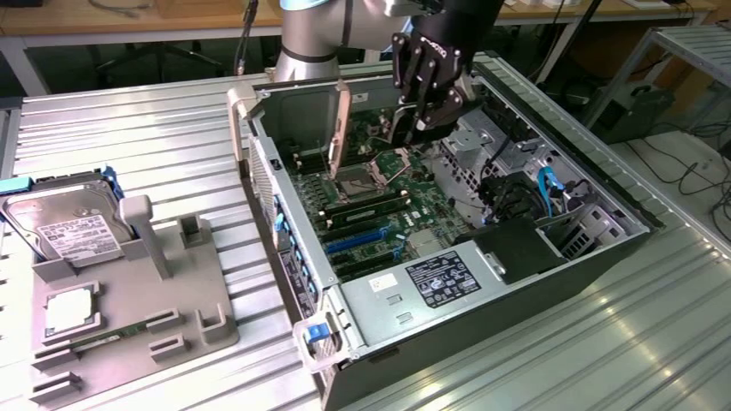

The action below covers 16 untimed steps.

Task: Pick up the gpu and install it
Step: 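Insert the gpu into the slot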

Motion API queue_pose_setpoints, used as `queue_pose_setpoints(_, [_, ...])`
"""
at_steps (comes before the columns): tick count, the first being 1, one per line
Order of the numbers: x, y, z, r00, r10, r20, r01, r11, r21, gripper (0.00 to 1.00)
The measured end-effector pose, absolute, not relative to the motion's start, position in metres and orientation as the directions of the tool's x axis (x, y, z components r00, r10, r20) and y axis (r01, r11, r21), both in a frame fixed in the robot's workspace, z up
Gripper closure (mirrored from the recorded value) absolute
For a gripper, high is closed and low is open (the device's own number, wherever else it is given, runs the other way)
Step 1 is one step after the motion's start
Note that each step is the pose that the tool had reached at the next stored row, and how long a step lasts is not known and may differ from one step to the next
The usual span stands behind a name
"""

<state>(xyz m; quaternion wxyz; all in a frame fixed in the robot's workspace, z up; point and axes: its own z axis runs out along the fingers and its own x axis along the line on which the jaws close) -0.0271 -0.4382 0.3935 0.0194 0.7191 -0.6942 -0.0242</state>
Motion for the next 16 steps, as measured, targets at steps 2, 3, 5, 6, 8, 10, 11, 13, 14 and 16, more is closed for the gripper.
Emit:
queue_pose_setpoints(2, [-0.027,-0.438,0.393,0.035,-0.999,-0.008,-0.997,-0.035,0.061,0.73])
queue_pose_setpoints(3, [-0.027,-0.438,0.392,0.034,-0.999,-0.008,-0.997,-0.035,0.061,0.73])
queue_pose_setpoints(5, [-0.027,-0.438,0.387,0.032,-0.999,-0.008,-0.998,-0.032,0.061,0.73])
queue_pose_setpoints(6, [-0.027,-0.438,0.385,0.029,-1.000,-0.008,-0.998,-0.029,0.061,0.73])
queue_pose_setpoints(8, [-0.027,-0.438,0.380,0.011,-1.000,-0.008,-0.998,-0.012,0.061,0.73])
queue_pose_setpoints(10, [-0.027,-0.438,0.379,-0.003,-1.000,-0.008,-0.998,0.003,0.061,0.73])
queue_pose_setpoints(11, [-0.027,-0.438,0.376,-0.035,-0.999,-0.008,-0.998,0.034,0.061,0.73])
queue_pose_setpoints(13, [-0.027,-0.438,0.361,0.042,-0.999,-0.008,-0.997,-0.042,0.058,0.73])
queue_pose_setpoints(14, [-0.027,-0.438,0.352,0.085,-0.996,-0.007,-0.995,-0.085,0.055,0.73])
queue_pose_setpoints(16, [-0.027,-0.439,0.344,0.101,-0.995,-0.006,-0.993,-0.101,0.053,0.73])
